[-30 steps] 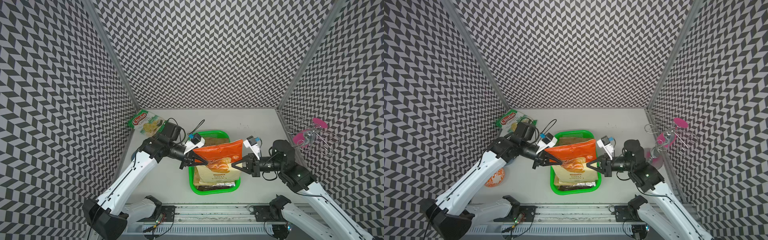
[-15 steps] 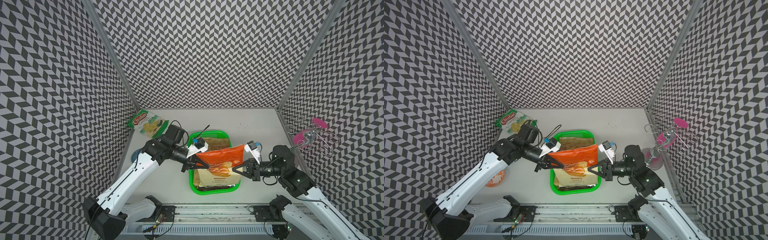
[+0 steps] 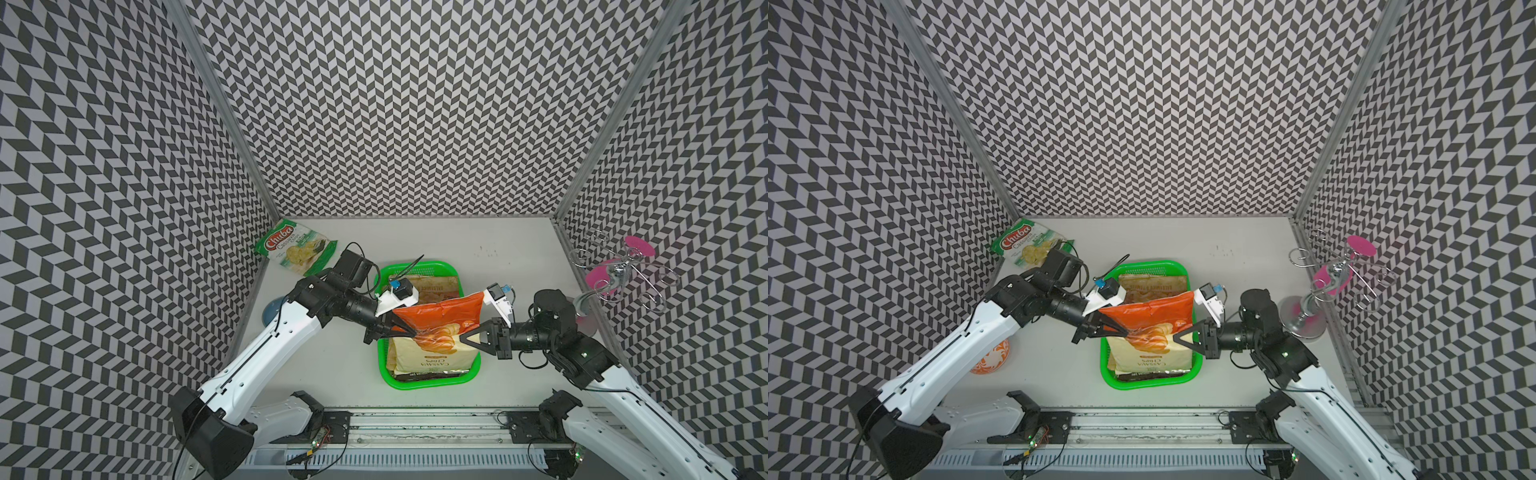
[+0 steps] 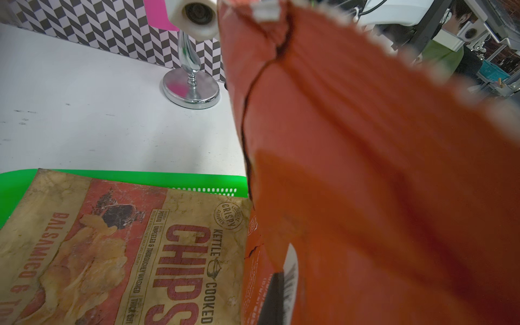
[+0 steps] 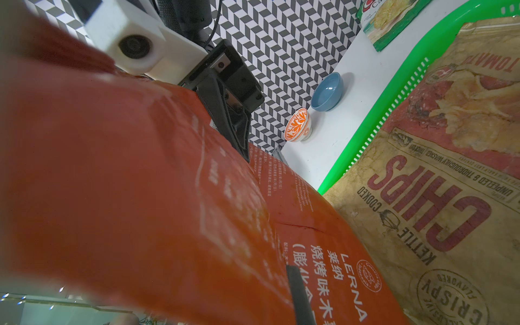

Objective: Put the potato chips into the basket
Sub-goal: Place the potato chip in the basket.

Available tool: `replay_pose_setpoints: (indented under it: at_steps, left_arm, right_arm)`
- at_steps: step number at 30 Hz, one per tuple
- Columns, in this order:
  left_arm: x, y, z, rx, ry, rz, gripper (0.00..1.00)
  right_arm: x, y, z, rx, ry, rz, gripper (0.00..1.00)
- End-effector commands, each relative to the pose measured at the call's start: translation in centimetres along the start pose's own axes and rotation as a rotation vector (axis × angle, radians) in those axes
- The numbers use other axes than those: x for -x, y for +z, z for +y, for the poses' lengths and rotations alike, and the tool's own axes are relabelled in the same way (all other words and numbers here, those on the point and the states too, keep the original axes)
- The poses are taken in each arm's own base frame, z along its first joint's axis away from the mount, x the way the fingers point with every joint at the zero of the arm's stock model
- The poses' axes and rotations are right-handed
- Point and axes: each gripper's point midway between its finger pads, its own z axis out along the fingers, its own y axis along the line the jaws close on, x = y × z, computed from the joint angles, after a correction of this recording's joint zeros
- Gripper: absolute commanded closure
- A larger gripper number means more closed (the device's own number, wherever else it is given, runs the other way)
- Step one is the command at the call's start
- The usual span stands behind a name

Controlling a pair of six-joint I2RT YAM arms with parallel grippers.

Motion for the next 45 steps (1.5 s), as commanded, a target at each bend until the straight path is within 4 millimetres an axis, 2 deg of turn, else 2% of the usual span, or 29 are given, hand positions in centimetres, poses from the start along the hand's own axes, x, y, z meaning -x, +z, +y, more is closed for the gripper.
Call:
replay_pose_setpoints:
  at_steps: [1,7,12,13,15,16,17,18,19,22,24,29,32,34,37,41,43,45]
  left_arm:
    - [-2.9,-0.7,1.0,0.071,-0.1,0.108,1.0]
    - [-3.2,-0.6,4.6,0.199,-0.112,0.133,1.0]
    - [-3.3,-1.5,8.8,0.346,-0.122,0.124,1.0]
    - [-3.3,-1.7,9.6,0.37,-0.124,0.12,1.0]
    - [-3.3,-2.4,11.0,0.404,-0.133,0.101,0.88]
    - [-3.3,-2.8,11.6,0.417,-0.143,0.088,0.78]
    - [-3.2,-3.3,12.3,0.429,-0.157,0.073,0.63]
    - [-3.2,-3.8,12.9,0.438,-0.171,0.062,0.49]
    - [-3.2,-4.1,13.2,0.442,-0.181,0.057,0.4]
    - [-2.9,-5.1,14.3,0.464,-0.198,0.041,0.37]
    - [-2.5,-5.9,15.1,0.497,-0.204,0.019,0.32]
    - [-0.1,-8.3,16.5,0.617,-0.179,-0.024,0.28]
    - [1.4,-9.3,16.8,0.657,-0.172,-0.049,0.18]
    - [1.9,-9.1,16.3,0.631,-0.163,-0.05,0.17]
    - [1.7,-7.6,15.1,0.557,-0.147,-0.019,0.18]
    - [0.1,-4.0,11.1,0.359,-0.078,0.057,0.2]
    - [-1.0,-2.7,10.2,0.312,-0.071,0.084,0.2]
    - [-2.3,-1.6,10.0,0.29,-0.071,0.114,0.21]
  right_arm:
    - [-0.9,0.1,-2.8,-0.104,0.062,0.007,1.0]
    - [1.0,0.7,-4.8,-0.184,0.056,-0.031,1.0]
    - [2.9,1.7,-7.0,-0.244,0.039,-0.057,1.0]
    - [3.4,2.0,-7.2,-0.244,0.032,-0.065,0.96]
    - [4.6,2.6,-8.0,-0.257,0.021,-0.077,0.84]
    - [5.0,2.8,-8.4,-0.267,0.018,-0.077,0.77]
    - [5.3,3.1,-9.2,-0.289,0.016,-0.073,0.68]
    - [5.6,3.3,-9.7,-0.311,0.015,-0.061,0.63]
    - [6.0,3.5,-10.2,-0.331,0.01,-0.049,0.61]
    - [7.1,3.8,-11.6,-0.4,-0.002,-0.023,0.45]
    - [8.3,3.9,-11.5,-0.412,-0.023,-0.035,0.36]
    - [12.4,2.0,-9.7,-0.495,-0.104,-0.151,0.33]
    - [13.9,1.0,-8.2,-0.495,-0.141,-0.219,0.29]
    - [14.2,1.0,-6.9,-0.452,-0.149,-0.238,0.25]
    - [13.9,1.5,-4.9,-0.354,-0.145,-0.236,0.25]
    - [12.2,2.6,-1.2,-0.117,-0.149,-0.208,0.28]
    - [10.8,3.3,-0.7,-0.023,-0.112,-0.184,0.28]
    - [9.0,4.6,-1.3,0.017,-0.073,-0.149,0.29]
